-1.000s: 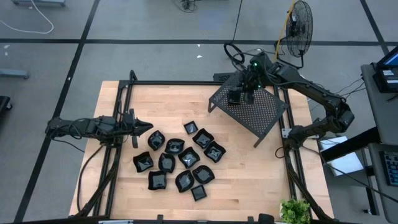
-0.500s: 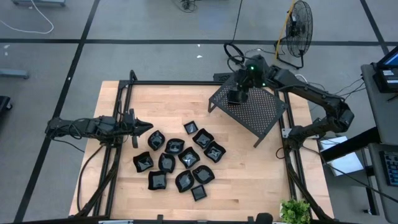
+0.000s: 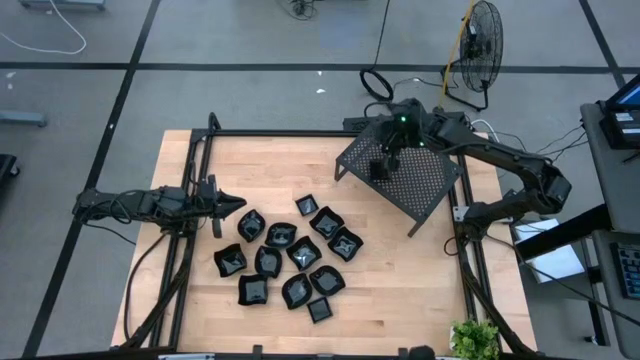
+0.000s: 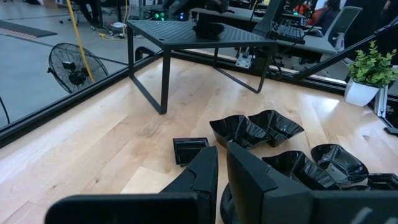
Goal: Pick & Place Mini shaped plates
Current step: Stack the black square plate on the square black plate on the shelf
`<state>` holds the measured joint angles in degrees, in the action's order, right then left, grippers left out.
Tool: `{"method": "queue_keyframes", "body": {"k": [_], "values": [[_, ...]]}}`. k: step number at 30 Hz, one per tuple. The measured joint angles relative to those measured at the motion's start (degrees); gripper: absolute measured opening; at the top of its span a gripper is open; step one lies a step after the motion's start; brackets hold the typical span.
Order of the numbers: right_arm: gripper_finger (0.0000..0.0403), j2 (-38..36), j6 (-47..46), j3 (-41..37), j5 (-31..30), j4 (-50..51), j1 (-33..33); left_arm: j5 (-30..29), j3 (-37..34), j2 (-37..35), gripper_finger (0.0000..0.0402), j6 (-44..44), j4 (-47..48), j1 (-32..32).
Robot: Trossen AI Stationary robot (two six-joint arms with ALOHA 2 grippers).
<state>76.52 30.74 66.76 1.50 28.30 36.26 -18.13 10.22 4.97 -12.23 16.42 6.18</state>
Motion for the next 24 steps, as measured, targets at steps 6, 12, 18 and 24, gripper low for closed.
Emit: {"method": "queue_keyframes", "body": {"k": [6, 12, 18, 24], "values": [[0.0109, -0.55, -0.82, 0.0, 0.02, -0.33, -1.11, 0.02, 0.0, 0.0, 0.0035, 0.0, 0.01, -0.01], [0.0109, -2.15, -4.05, 0.02, 0.04, -0.3, -4.46, 0.02, 0.0, 0.0, 0.0035, 0.0, 0.0, 0.01], [0.0103, -6.44, -7.63, 0.07, 1.22, 5.58, -10.67, 0.02, 0.0, 0.0, 0.0035, 0.0, 0.01, 0.01], [0.0047, -8.51, -11.5, 0.04, 5.84, 14.45, -17.21, 0.01, 0.0, 0.0, 0.0035, 0.0, -0.01, 0.0]]}}
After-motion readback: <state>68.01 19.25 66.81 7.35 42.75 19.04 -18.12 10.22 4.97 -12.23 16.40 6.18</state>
